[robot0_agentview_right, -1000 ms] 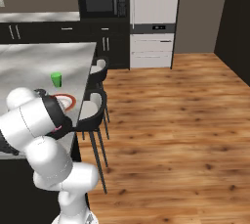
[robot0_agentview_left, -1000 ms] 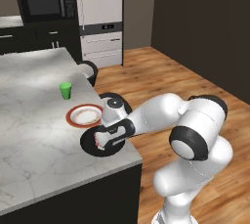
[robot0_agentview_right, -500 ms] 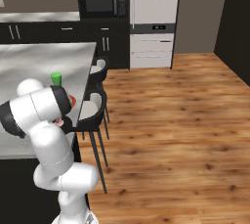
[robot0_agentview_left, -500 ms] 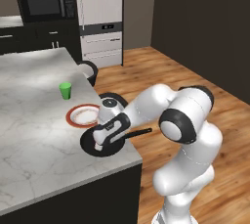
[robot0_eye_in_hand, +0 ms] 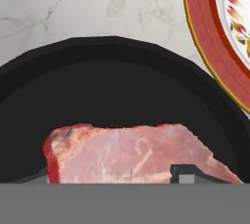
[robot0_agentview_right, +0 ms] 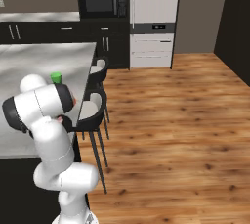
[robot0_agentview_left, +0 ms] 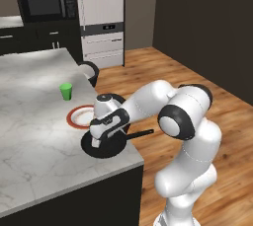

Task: Pick up the pan with the steak in it and place it on the dining table. Then place the steak on the plate.

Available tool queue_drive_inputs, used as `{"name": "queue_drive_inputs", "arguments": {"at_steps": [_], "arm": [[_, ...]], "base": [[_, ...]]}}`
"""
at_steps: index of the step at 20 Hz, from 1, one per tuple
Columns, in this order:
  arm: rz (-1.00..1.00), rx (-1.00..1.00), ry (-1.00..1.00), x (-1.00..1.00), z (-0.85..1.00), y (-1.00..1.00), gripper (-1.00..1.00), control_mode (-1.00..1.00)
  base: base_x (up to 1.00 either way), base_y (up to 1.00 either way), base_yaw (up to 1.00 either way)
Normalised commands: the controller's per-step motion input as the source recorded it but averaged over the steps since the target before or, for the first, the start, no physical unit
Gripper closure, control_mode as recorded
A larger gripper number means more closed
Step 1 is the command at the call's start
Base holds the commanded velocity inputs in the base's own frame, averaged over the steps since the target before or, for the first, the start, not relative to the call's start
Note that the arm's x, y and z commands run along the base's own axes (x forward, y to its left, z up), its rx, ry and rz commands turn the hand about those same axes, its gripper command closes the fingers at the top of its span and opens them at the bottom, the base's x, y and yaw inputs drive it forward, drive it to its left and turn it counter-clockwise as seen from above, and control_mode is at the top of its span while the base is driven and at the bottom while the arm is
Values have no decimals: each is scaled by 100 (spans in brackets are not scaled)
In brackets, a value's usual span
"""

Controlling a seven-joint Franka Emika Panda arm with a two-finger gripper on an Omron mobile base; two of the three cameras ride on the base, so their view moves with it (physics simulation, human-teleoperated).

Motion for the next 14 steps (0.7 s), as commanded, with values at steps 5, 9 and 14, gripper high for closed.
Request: {"name": "queue_drive_inputs", "arguments": {"at_steps": [5,9,14], "arm": [[-1,0,0,2,0,0,100,-100],[-4,0,-5,0,26,0,100,-100],[-5,0,-11,-4,43,0,100,-100]], "base": [[0,0,0],[0,0,0],[0,0,0]]}}
